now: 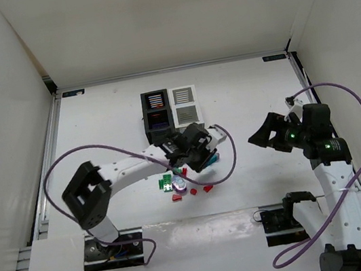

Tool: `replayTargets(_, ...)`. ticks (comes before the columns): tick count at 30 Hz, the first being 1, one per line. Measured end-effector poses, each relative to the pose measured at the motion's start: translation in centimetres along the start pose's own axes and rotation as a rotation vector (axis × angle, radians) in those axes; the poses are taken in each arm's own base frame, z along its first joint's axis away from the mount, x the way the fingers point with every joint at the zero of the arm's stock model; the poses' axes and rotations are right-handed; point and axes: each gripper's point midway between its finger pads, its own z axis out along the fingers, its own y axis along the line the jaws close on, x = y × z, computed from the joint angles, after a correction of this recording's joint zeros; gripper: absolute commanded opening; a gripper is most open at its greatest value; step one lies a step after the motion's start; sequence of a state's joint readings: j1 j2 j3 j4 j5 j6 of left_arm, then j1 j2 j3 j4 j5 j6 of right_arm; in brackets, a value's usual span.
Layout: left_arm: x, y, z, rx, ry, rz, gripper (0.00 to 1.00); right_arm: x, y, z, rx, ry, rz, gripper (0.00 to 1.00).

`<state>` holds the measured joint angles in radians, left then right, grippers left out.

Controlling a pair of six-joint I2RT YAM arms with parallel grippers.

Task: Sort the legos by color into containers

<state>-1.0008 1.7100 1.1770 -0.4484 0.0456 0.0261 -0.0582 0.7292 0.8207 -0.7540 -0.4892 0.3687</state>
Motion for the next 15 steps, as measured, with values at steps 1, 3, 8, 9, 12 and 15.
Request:
replayTargets(1, -1.1, 0.2, -1.3, -0.013, -0.043, 0.002, 0.39, 0.0, 0.1, 0.0, -0.005, 0.001, -0.002, 0.83)
replayTargets(3, -3.4, 0.6, -4.1, -0.039, -0.138, 0.003, 0.39, 0.1, 0.2, 0.0, -0.011, 0.004, -0.003, 0.83)
replayTargets(8, -9.1, 3.2, -10.7, -0.108, -0.372, -0.018, 0.39, 0.1, 0.2, 0.1, -0.016, 0.010, 0.000, 0.83)
replayTargets(9, -10.1, 4.3, -11.4, -0.130, -0.407, -0.034, 0.39, 0.0, 0.2, 0.2, -0.016, 0.011, 0.001, 0.83)
replayTargets(12, -12.4, 8.4, -12.1, -0.198, -0.447, -0.090, 0.39, -0.3, 0.2, 0.5, -0.021, 0.008, -0.001, 0.83)
replayTargets(15, -14.1, 12.0, -11.1, -0.243, -0.453, -0.131, 0.39, -0.4, 0.1, 0.6, -0.020, 0.011, 0.001, 0.83)
